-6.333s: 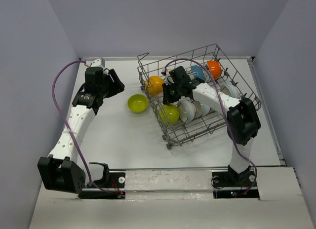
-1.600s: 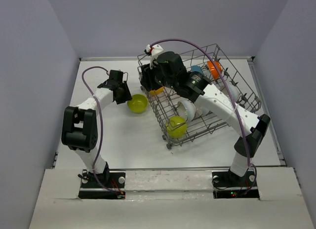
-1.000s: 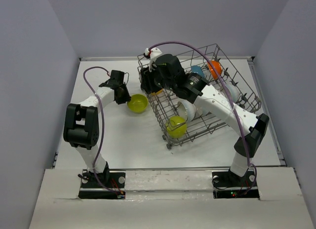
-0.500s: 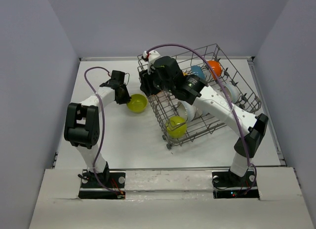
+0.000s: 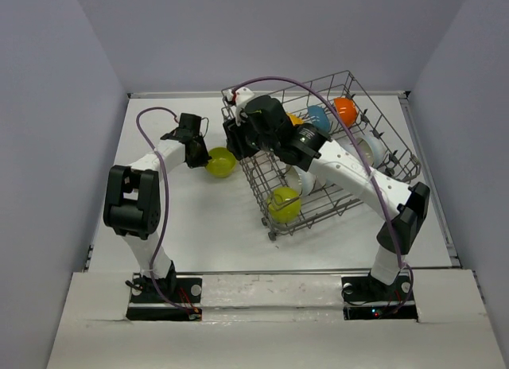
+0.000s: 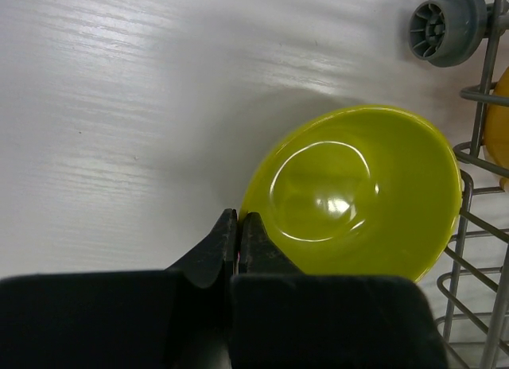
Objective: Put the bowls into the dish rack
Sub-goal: Pick up the bowl from the center of the board, then pass from the left arm to the right
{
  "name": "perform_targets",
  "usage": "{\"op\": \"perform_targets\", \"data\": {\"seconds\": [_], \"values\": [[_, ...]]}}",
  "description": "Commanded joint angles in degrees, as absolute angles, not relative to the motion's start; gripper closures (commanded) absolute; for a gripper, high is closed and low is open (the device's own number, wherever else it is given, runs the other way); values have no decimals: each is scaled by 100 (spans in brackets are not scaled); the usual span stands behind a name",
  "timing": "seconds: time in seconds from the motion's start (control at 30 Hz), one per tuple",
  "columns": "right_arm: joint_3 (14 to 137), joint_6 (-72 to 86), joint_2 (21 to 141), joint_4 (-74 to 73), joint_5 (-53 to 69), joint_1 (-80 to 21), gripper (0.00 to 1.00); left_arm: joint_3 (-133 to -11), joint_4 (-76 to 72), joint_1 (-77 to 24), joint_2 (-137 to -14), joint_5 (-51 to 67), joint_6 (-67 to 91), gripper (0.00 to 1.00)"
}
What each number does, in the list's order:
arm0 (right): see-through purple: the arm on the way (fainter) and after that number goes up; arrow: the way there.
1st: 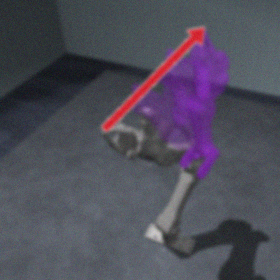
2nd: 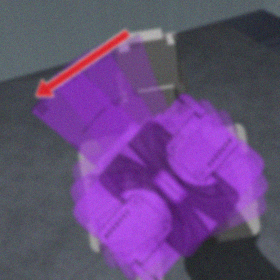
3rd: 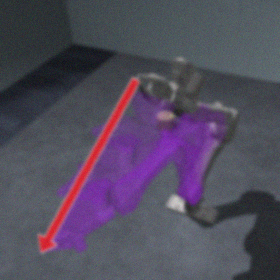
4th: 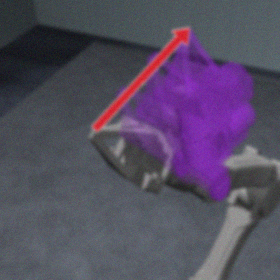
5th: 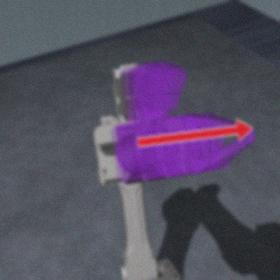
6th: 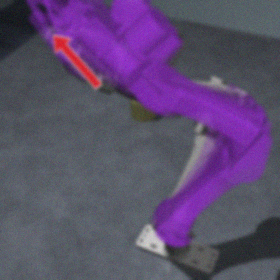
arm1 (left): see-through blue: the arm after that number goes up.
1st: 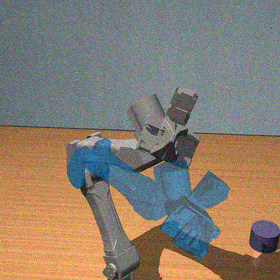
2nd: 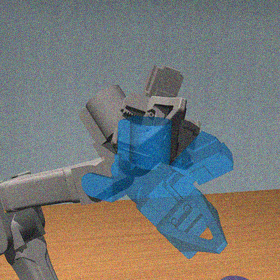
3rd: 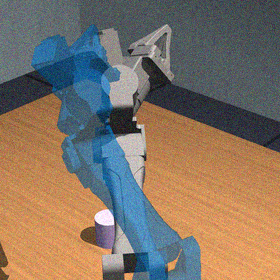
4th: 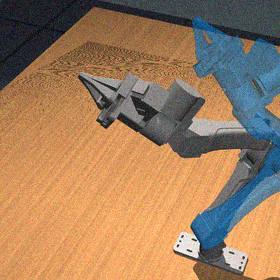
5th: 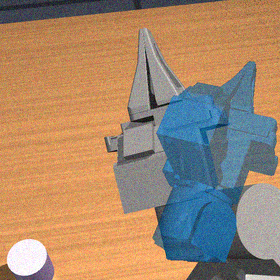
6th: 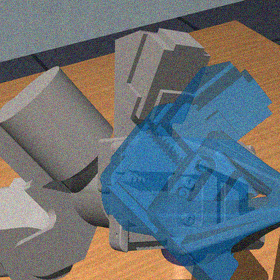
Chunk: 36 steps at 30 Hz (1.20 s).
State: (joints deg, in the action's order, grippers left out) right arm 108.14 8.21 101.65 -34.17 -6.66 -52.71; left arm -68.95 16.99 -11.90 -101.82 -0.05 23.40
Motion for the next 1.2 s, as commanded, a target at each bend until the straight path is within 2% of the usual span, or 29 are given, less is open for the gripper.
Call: {"op": "perform_targets", "data": {"seconds": [0.0,0.43,0.73,0.93,1.17], "values": [[10758,493,10028,-3182,-712,-5396,52,-7040,1951,-1257,-9915,-26,2215,100],[10609,-1440,10186,-2752,-599,-5870,51,-6741,2610,-1301,-8473,78,1943,100],[9616,-2530,9985,-1610,-211,-5985,51,-6557,2935,-1301,-7691,316,1899,100],[8922,-2882,9738,-818,-97,-5985,51,-6565,3059,-1301,-7392,404,1855,100],[8622,-2962,9721,-501,175,-5985,56,-6723,3216,-1301,-7260,501,1793,100]]}}
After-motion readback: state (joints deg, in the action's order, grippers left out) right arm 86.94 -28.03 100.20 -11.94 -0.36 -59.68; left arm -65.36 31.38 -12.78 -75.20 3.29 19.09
